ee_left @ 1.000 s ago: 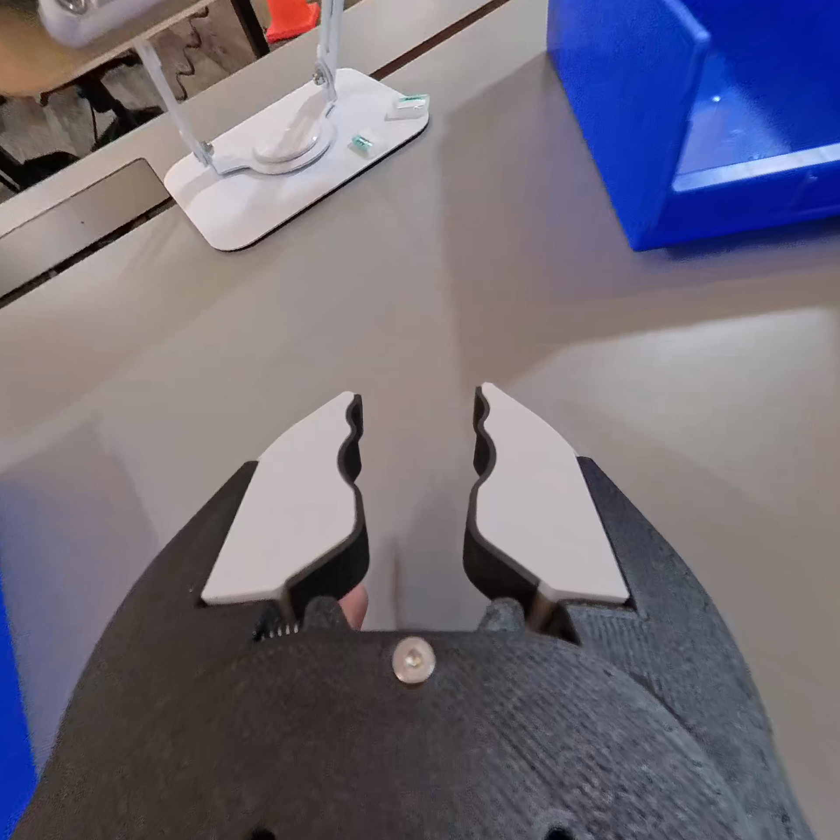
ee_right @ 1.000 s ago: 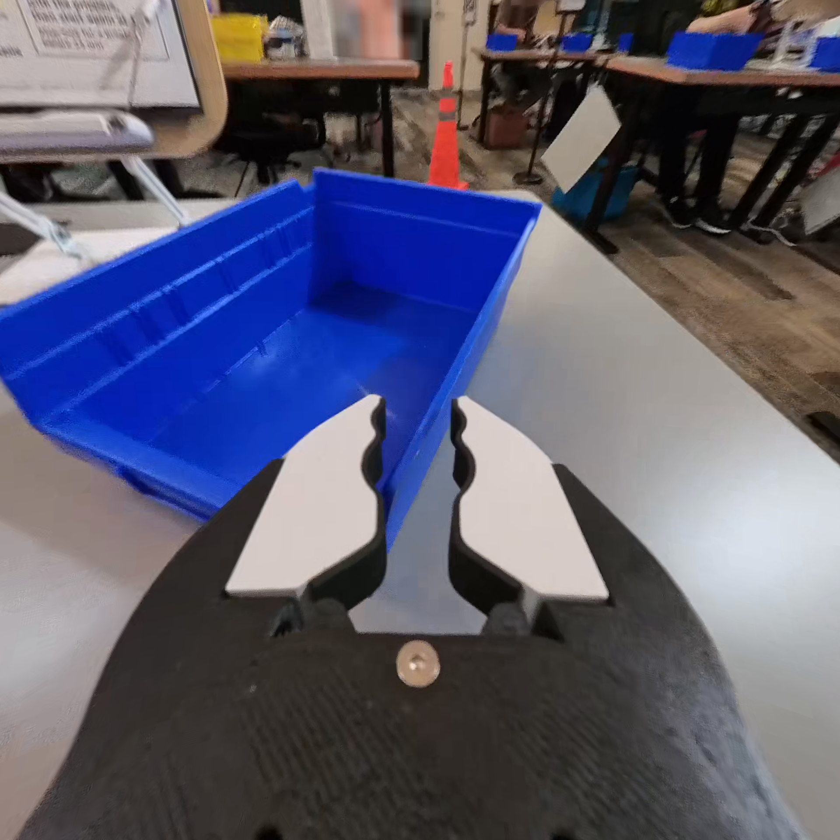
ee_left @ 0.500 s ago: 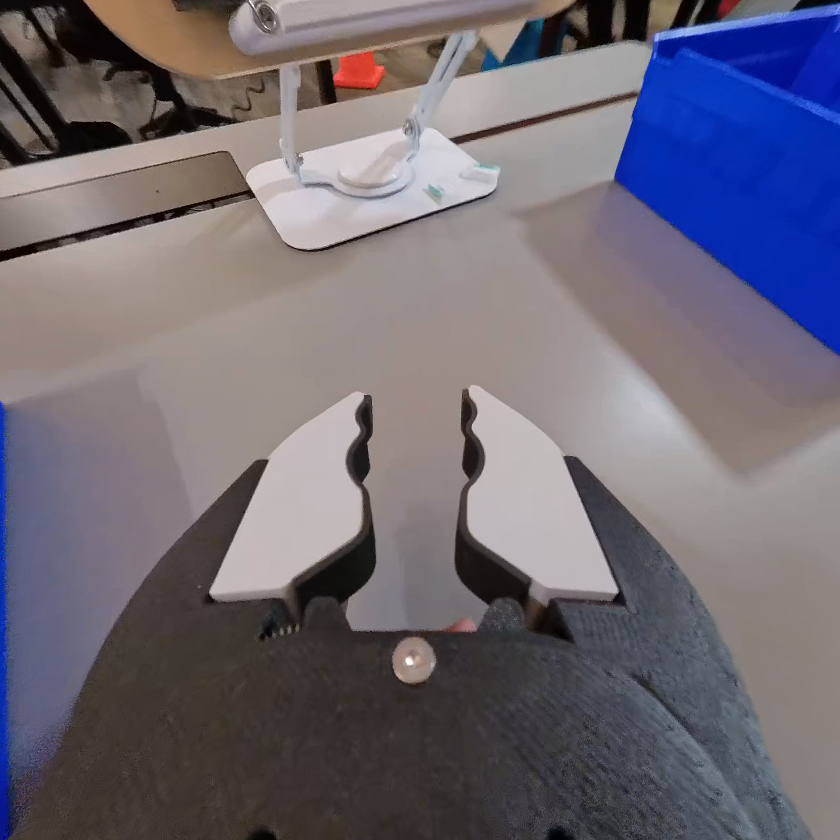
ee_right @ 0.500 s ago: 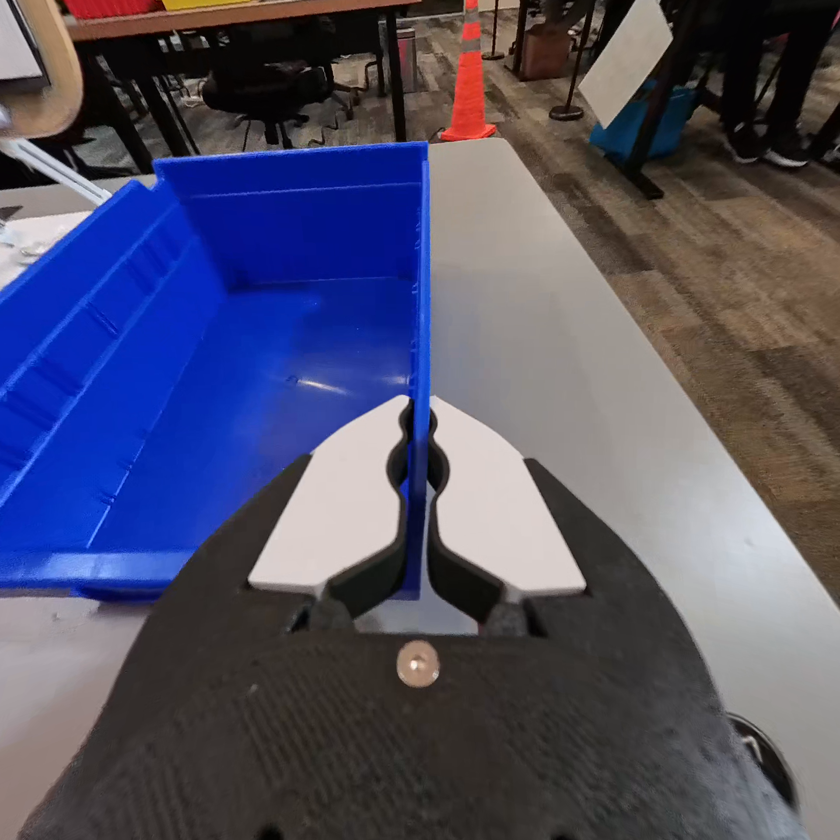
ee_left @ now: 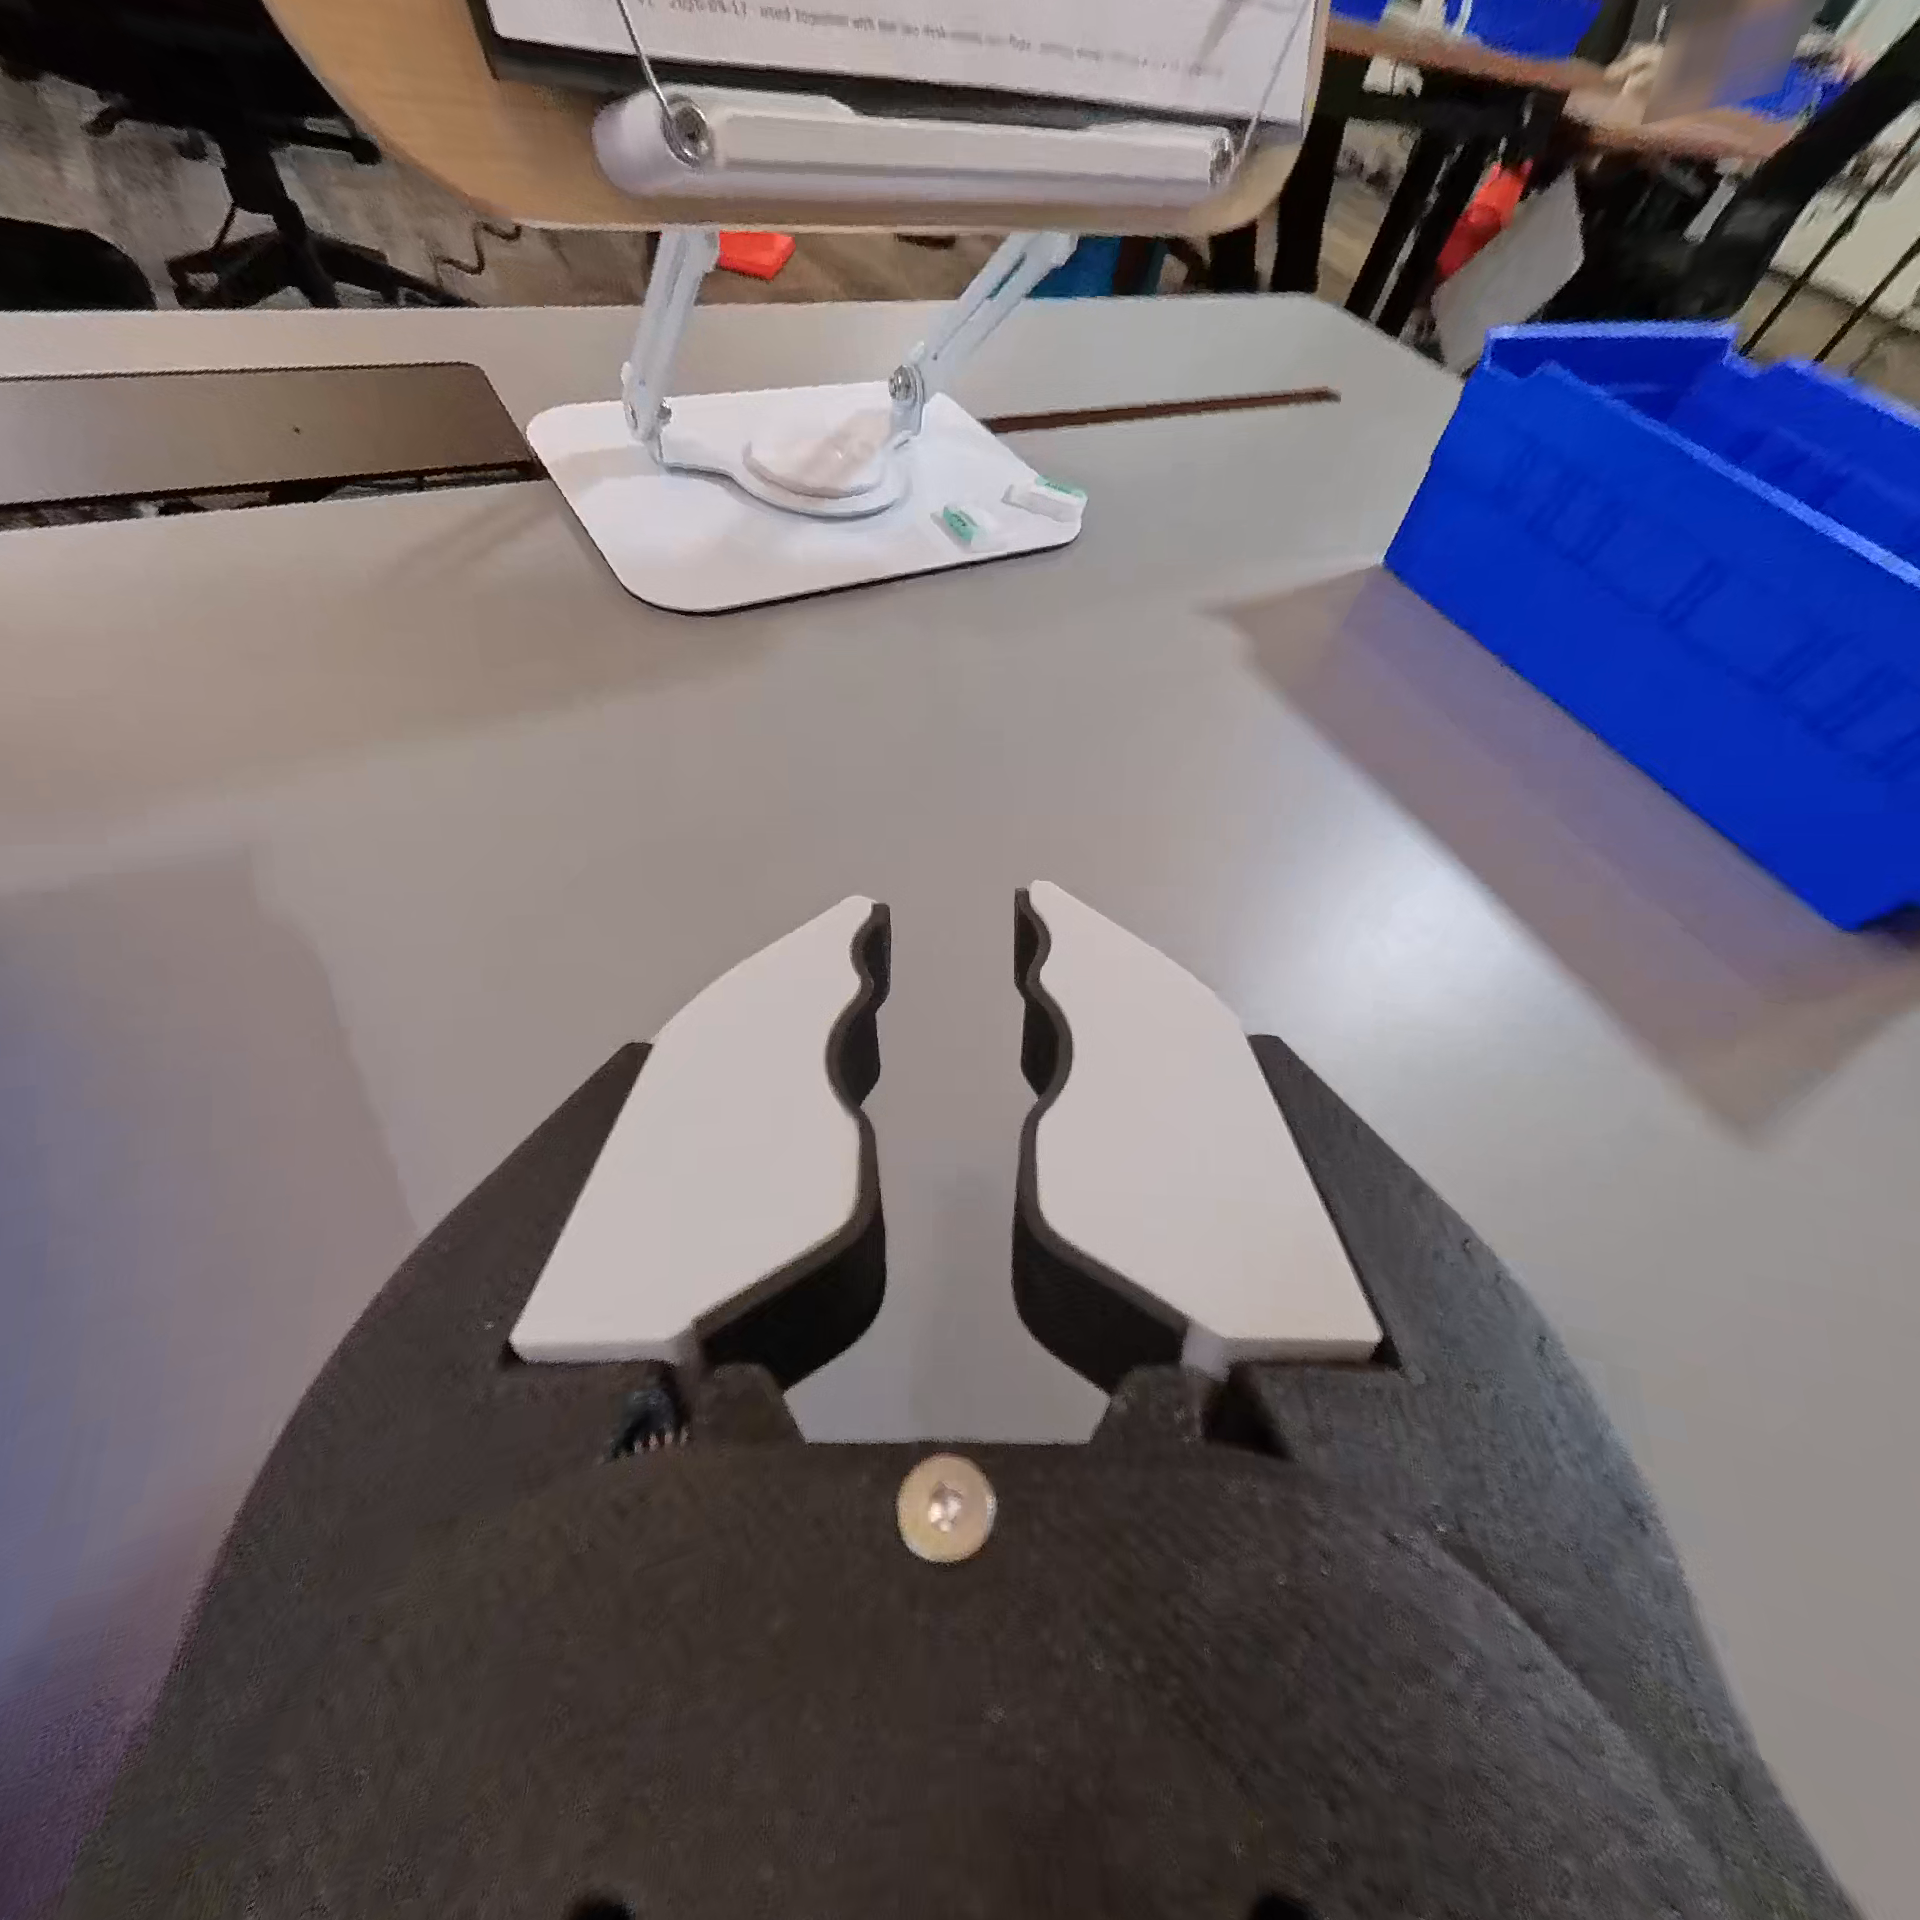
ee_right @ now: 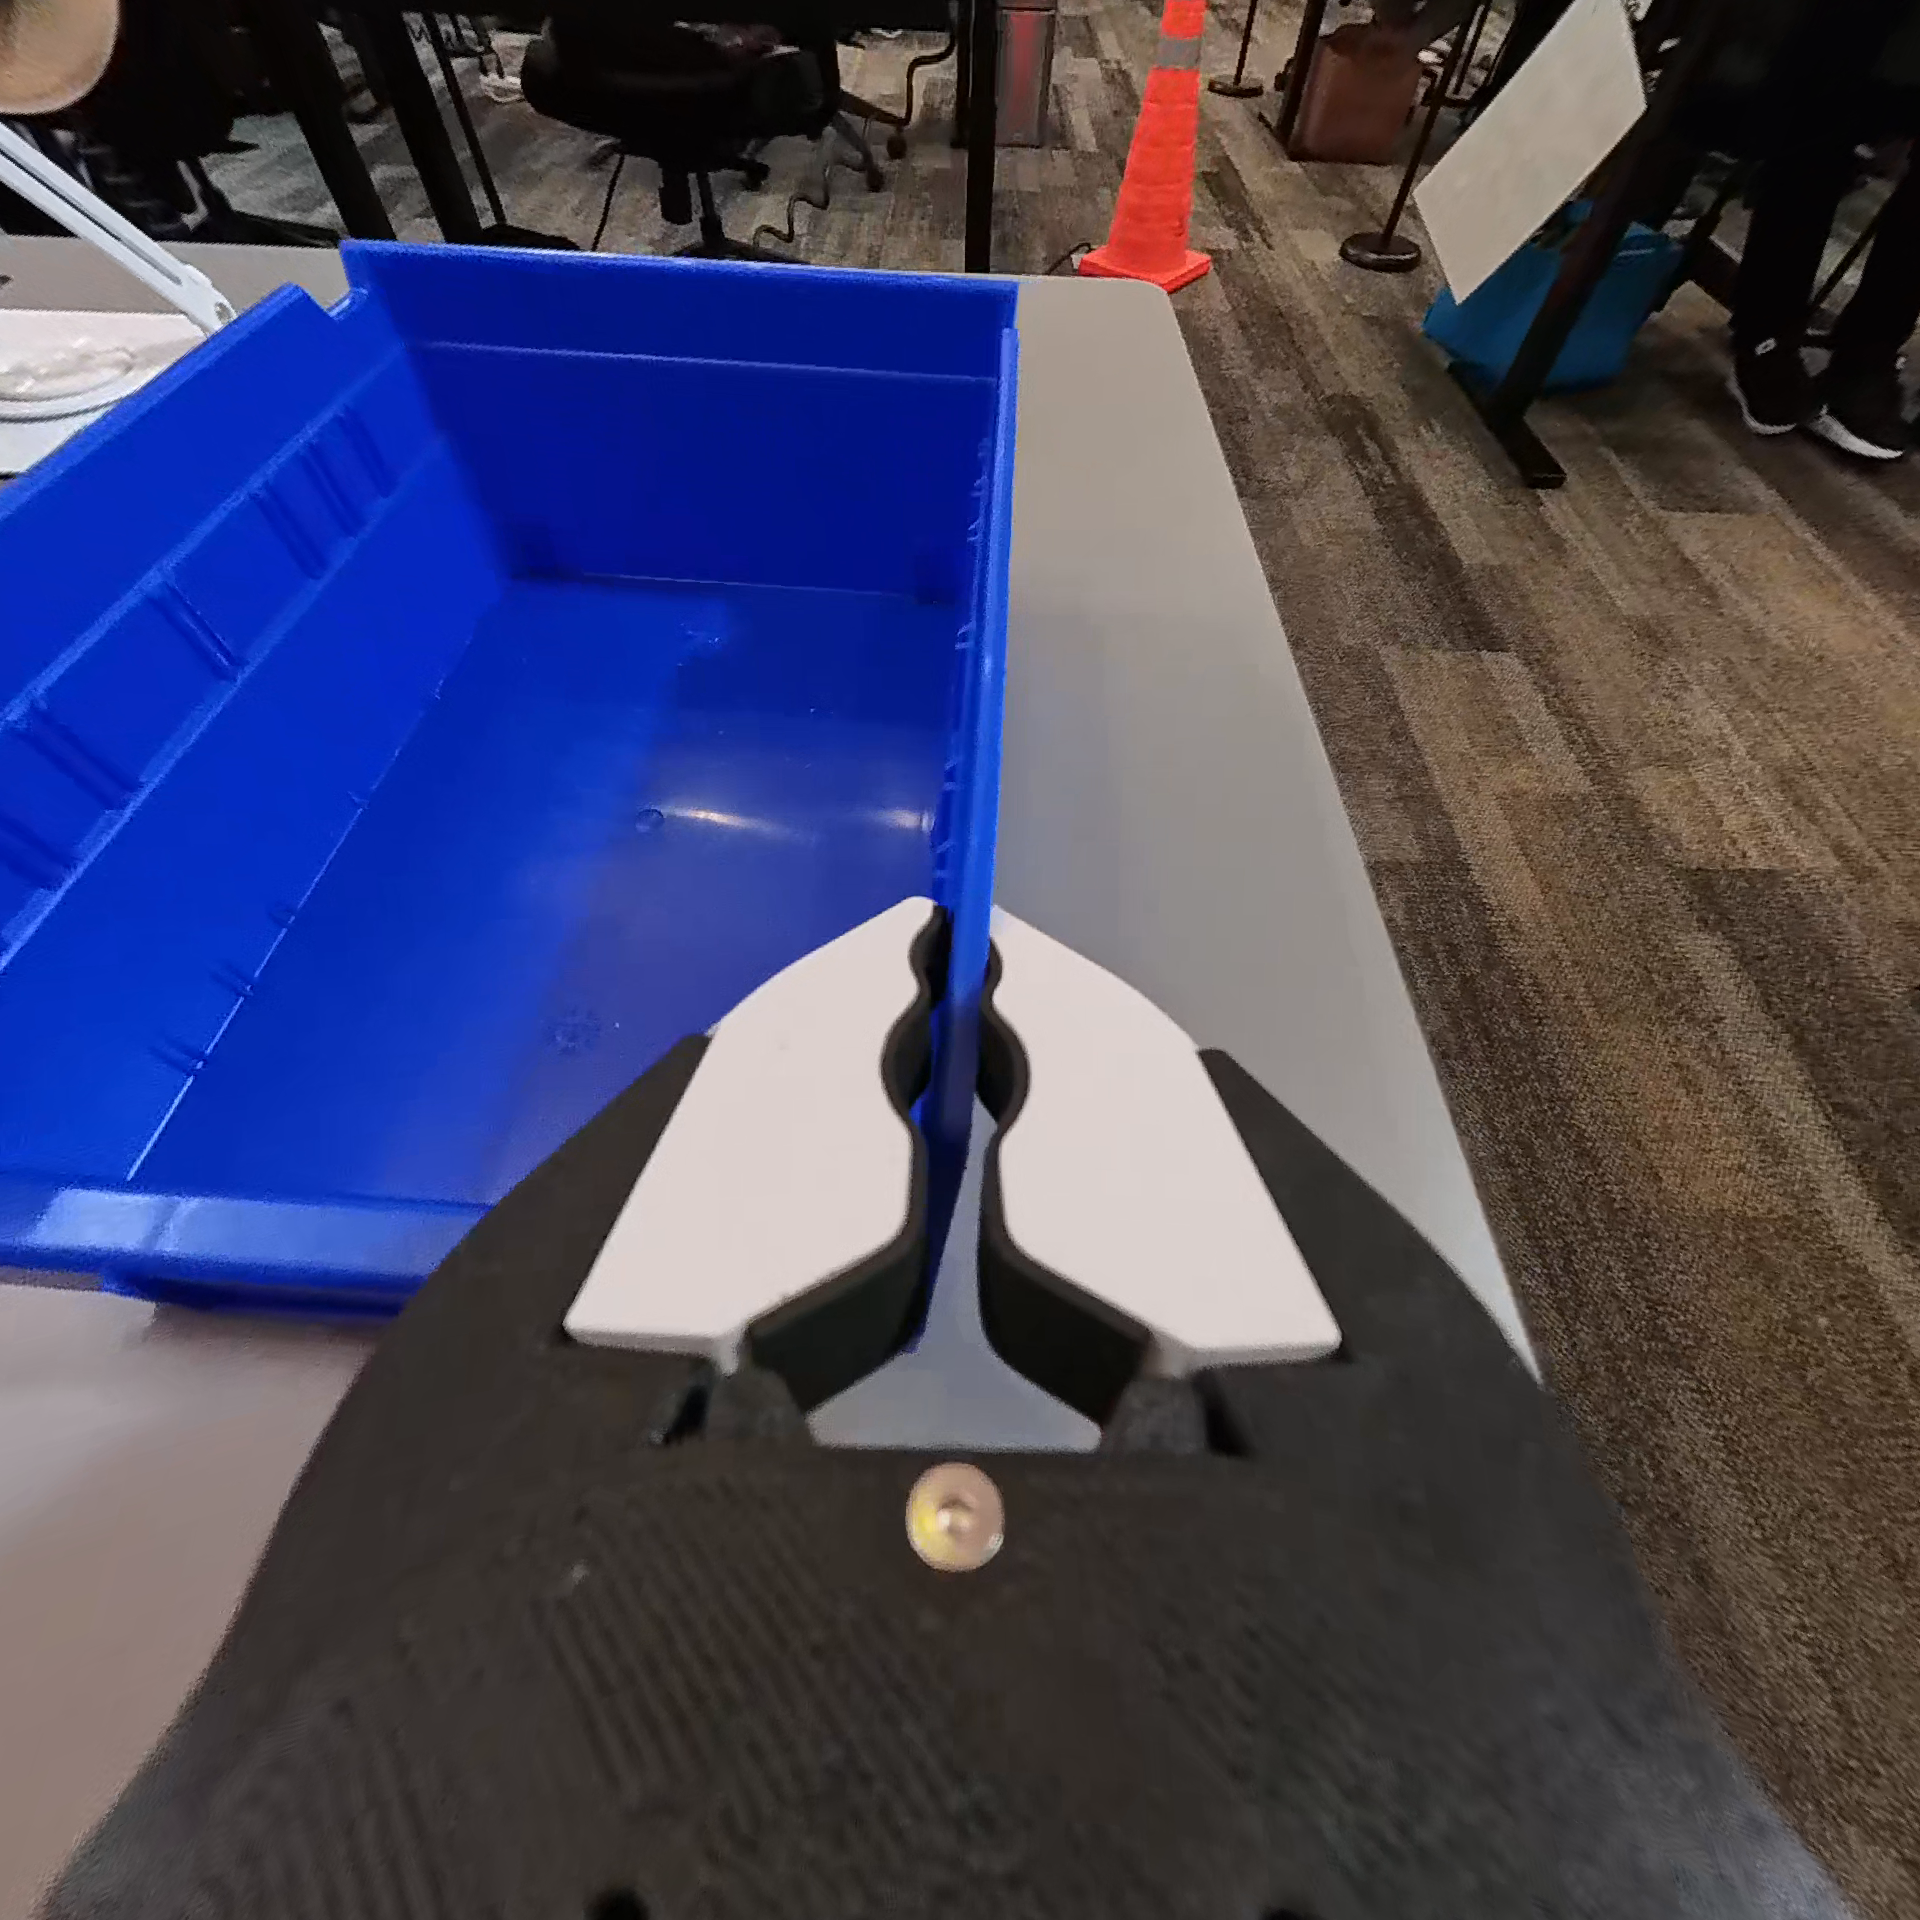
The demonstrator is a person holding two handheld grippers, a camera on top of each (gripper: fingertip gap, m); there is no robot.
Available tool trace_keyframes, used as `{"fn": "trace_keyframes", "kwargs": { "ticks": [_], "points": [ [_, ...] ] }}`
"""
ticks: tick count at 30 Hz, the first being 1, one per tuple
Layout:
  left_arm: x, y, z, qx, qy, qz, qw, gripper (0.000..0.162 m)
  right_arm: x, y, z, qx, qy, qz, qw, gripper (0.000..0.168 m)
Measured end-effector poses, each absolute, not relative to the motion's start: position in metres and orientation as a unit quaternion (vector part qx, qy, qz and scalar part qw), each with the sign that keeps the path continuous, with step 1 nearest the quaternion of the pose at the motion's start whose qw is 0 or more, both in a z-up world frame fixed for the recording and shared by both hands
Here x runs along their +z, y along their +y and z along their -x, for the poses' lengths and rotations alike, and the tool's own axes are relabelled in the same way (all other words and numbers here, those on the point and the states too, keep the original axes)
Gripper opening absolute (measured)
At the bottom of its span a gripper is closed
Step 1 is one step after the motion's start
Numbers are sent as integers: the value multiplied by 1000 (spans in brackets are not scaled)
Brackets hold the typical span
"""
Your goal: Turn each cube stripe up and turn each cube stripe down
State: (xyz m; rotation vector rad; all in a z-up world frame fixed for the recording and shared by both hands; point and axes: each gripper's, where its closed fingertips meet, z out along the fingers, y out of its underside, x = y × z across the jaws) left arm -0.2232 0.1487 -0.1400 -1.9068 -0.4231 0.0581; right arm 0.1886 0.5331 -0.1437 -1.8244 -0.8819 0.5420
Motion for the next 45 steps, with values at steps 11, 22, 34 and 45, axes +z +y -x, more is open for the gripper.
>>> {"fn": "trace_keyframes", "kwargs": {
  "ticks": [11, 22, 34, 45],
  "points": [
    [-151, 150, 216, 64, -144, 833, 531, 23, -144, 544, -204, 240, -348, 764, 488, 2],
    [-159, 141, 216, 65, -147, 843, 513, 23, -138, 552, -210, 173, -358, 766, 505, 15],
    [-161, 139, 212, 67, -139, 848, 507, 28, -1, 488, -186, 460, -249, 582, 623, 16],
    [16, 28, 304, 318, -266, 688, 596, 20, 9, 219, -5, 707, -436, 434, 348, 43]
  ]
}}
